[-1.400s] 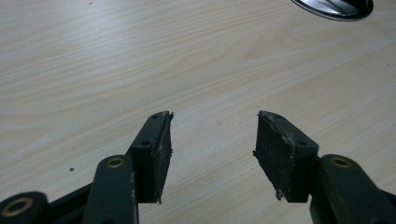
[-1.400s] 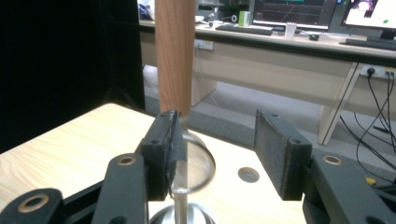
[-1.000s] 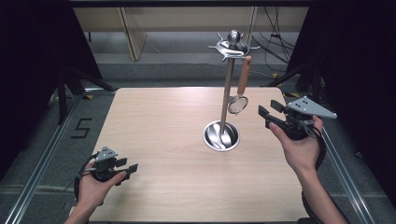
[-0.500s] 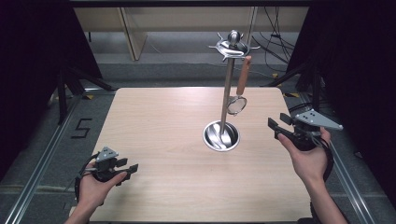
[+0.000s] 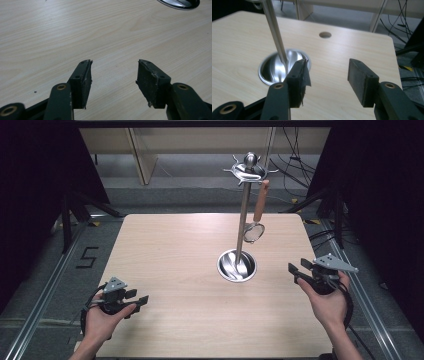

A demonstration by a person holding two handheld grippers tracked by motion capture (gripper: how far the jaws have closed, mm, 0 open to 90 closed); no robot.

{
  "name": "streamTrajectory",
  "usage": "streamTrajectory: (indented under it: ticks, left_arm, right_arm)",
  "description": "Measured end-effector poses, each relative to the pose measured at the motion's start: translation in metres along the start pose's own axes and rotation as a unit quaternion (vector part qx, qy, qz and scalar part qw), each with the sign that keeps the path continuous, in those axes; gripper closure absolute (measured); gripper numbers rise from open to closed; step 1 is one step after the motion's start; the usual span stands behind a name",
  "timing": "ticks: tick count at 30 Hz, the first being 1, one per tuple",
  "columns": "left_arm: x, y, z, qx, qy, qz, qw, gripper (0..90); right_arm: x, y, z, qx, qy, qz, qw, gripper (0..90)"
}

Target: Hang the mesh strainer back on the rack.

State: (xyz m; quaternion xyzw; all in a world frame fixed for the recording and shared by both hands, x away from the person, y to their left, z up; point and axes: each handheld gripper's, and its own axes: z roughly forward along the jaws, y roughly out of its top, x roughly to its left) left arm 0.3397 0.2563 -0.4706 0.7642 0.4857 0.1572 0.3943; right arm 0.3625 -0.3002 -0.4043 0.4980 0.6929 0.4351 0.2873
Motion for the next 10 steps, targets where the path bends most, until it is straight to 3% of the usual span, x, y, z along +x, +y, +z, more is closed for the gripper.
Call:
streamTrajectory:
  ticks: [4, 10]
  left_arm:
    - [-0.0015, 0.0007, -0.0008, 0.001, -0.002, 0.004, 1.0, 44.3]
    - [-0.001, 0.0018, -0.0022, -0.003, 0.001, 0.008, 1.0, 44.3]
  right_arm:
    - [0.0, -0.0109, 0.0048, 0.021, 0.0, -0.001, 0.9998, 50.8]
    - [0.0024, -0.0117, 0.0061, 0.015, 0.008, 0.0, 0.9999, 50.6]
